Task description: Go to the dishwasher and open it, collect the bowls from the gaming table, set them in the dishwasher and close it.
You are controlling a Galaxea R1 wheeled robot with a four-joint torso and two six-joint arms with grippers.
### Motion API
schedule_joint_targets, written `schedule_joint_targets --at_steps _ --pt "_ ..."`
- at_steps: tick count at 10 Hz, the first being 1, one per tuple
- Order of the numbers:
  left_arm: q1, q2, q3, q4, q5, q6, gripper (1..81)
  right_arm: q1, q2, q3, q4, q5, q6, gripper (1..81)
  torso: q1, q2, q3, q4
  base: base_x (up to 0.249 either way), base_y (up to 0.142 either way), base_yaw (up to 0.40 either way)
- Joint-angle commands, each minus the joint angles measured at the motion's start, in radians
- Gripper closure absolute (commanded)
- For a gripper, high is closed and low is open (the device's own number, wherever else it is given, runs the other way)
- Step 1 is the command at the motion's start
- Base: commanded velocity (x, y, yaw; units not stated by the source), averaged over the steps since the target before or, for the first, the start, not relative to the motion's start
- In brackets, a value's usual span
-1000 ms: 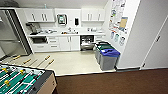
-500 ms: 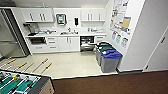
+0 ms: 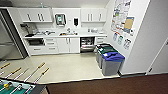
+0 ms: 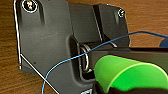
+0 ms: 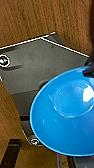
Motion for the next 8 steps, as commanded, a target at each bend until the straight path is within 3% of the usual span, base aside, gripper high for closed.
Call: schedule_joint_targets --at_steps 1,8 --pt "-0.039 -0.011 0.003 -0.006 0.028 -0.001 81.1 0.045 -0.003 -0.002 -0.011 -0.06 0.0 81.1 0.0 0.0 0.0 0.0 0.233 0.0 0.0" --pt "-0.039 -0.013 0.003 -0.006 0.028 0.0 81.1 0.048 -0.003 -0.004 -0.01 -0.063 0.0 81.1 0.0 0.0 0.0 0.0 0.234 0.0 0.0"
